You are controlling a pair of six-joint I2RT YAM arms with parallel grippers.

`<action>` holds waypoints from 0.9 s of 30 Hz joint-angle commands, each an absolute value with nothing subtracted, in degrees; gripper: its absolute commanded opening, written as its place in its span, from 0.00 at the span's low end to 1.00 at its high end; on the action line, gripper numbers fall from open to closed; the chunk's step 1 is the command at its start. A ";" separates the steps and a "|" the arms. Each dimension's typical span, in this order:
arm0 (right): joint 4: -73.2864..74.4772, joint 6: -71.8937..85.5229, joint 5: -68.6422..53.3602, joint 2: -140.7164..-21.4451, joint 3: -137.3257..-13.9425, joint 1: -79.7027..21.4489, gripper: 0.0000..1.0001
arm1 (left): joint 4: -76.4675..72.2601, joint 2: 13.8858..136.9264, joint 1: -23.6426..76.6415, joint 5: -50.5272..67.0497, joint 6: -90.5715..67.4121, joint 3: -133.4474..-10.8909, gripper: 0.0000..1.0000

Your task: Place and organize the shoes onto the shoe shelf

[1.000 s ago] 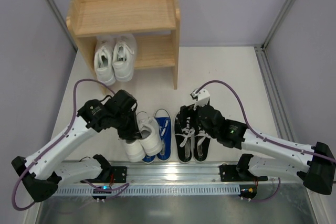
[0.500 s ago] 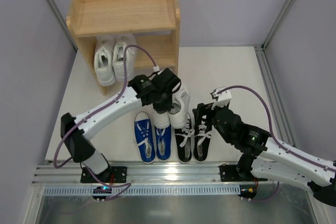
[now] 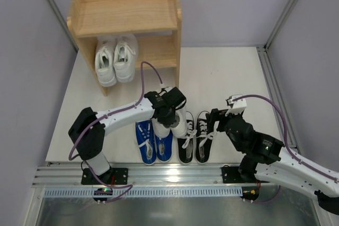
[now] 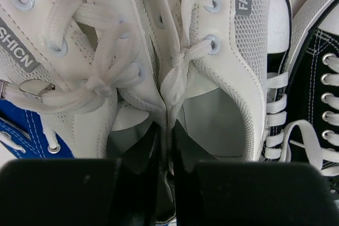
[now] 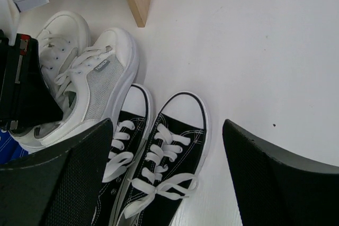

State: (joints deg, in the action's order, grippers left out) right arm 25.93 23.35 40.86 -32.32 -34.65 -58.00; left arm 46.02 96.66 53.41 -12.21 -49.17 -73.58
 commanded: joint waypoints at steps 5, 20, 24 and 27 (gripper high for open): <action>25.49 25.57 39.64 -35.68 -34.89 -58.10 0.84 | 46.05 98.70 53.26 -15.72 -50.18 -71.80 0.43; 27.68 25.66 39.73 -33.49 -35.33 -58.10 0.85 | 47.19 102.49 54.40 -19.85 -51.94 -72.60 0.00; 28.21 25.40 40.51 -32.35 -35.16 -58.10 0.85 | 56.48 96.52 58.53 -27.49 -52.56 -82.40 0.00; 28.04 25.14 40.87 -32.26 -35.24 -58.10 0.85 | 59.67 92.56 59.77 -32.51 -52.12 -87.96 0.00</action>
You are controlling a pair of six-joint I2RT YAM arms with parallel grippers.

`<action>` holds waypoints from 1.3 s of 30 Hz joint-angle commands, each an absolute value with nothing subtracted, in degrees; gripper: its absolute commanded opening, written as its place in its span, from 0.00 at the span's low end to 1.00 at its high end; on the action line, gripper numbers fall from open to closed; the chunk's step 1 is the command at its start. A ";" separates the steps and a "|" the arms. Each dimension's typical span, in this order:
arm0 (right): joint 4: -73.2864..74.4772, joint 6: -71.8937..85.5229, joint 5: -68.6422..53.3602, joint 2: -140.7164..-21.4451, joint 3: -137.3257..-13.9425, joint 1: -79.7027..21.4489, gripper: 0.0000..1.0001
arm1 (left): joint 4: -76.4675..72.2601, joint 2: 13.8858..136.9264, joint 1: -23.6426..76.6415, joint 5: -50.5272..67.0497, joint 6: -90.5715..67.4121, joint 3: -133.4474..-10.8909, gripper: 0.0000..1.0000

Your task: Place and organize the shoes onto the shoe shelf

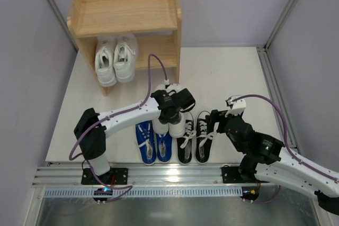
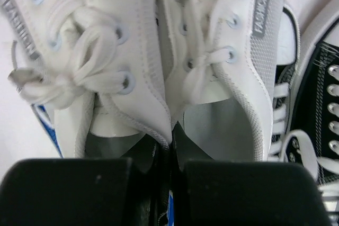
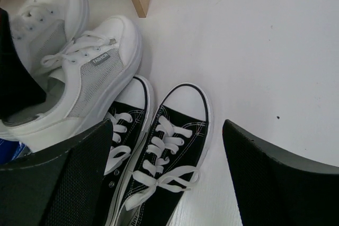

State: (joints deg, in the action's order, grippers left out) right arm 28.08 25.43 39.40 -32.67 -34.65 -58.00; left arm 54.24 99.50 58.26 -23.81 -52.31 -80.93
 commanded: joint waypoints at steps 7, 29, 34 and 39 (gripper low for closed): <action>28.38 24.79 40.60 -32.70 -35.68 -58.01 0.85 | 66.25 91.49 58.62 -38.76 -49.13 -100.52 0.00; 29.79 23.82 41.57 -30.85 -37.00 -58.01 0.85 | 71.29 98.08 51.16 -50.63 -34.55 -125.86 0.00; 29.53 23.73 41.84 -30.32 -36.56 -58.01 0.85 | 65.85 100.19 47.38 -48.78 -30.42 -125.51 0.00; 28.65 23.64 41.49 -31.11 -36.39 -58.10 0.85 | 56.62 102.21 45.97 -46.06 -23.57 -124.37 0.00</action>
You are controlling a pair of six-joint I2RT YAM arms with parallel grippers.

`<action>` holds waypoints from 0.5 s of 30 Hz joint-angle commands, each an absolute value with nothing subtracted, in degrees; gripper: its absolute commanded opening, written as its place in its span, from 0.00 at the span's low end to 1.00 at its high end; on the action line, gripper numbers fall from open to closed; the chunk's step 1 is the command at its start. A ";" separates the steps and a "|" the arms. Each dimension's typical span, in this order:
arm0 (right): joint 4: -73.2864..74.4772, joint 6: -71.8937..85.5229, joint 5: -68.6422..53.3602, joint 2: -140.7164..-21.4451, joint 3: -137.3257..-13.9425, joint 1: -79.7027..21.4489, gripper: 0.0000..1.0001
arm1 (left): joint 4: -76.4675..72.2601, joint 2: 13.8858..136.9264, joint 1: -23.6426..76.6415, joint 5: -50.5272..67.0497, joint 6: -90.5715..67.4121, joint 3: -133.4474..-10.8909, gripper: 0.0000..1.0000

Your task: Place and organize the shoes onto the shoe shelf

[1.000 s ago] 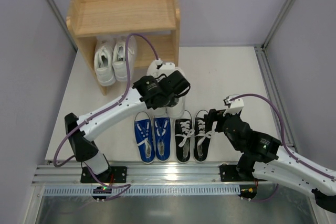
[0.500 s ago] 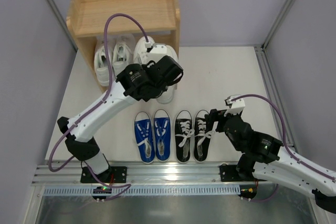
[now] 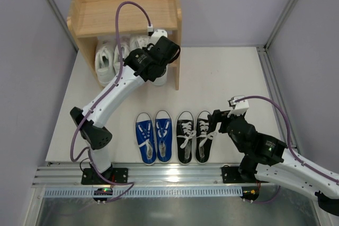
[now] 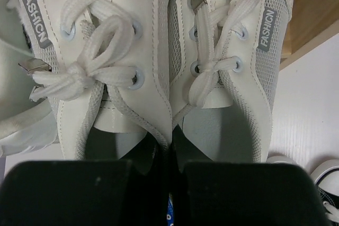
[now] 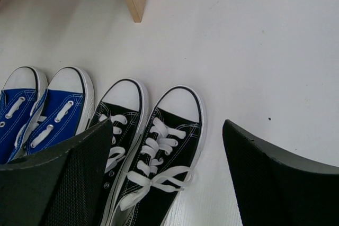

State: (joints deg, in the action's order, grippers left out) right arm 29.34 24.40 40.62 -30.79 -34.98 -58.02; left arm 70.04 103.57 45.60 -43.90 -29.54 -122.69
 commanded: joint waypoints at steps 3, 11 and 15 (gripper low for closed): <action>28.04 23.73 41.13 -31.81 -36.21 -58.10 0.85 | 52.56 103.53 45.88 -45.01 -21.54 -125.59 0.00; 26.28 23.20 40.69 -32.87 -35.42 -58.01 0.85 | 46.24 107.84 41.05 -38.15 -24.87 -127.71 0.00; 26.28 23.90 39.82 -33.05 -35.07 -58.10 0.85 | 41.24 108.81 40.25 -37.35 -26.10 -127.53 0.00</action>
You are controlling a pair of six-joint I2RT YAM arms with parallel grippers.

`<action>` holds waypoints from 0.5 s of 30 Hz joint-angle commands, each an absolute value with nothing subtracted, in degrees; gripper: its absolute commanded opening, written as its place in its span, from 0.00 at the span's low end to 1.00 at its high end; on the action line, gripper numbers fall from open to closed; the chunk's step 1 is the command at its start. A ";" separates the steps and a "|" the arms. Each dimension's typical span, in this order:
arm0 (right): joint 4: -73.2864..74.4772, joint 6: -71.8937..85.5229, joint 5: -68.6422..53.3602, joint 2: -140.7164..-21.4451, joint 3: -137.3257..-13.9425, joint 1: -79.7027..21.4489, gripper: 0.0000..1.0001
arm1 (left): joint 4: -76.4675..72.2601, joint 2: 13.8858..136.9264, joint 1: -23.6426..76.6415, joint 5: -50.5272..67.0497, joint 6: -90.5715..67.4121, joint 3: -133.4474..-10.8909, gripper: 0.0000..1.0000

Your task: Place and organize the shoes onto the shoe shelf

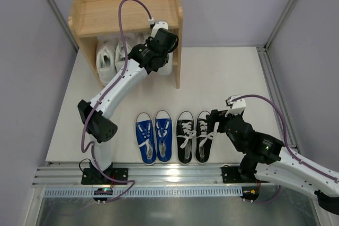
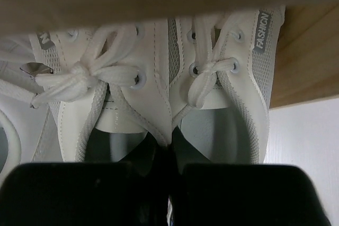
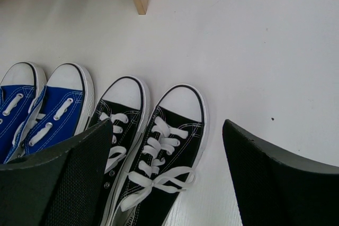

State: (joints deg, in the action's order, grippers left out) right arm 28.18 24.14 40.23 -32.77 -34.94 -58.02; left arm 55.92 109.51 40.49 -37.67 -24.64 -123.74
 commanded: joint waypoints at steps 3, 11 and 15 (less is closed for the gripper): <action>26.72 24.61 39.38 -32.52 -34.63 -58.10 0.85 | 39.12 108.98 39.82 -38.75 -26.46 -127.97 0.00; 26.63 24.96 39.02 -31.46 -33.75 -58.10 0.85 | 36.74 111.18 36.56 -33.59 -25.31 -128.06 0.00; 25.75 25.31 38.15 -32.25 -33.49 -58.10 0.85 | 33.58 109.60 35.60 -26.30 -26.27 -121.22 0.00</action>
State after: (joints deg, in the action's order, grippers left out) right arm 27.86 24.45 38.65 -31.92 -33.82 -58.02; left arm 48.16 111.44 36.18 -32.40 -24.86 -123.50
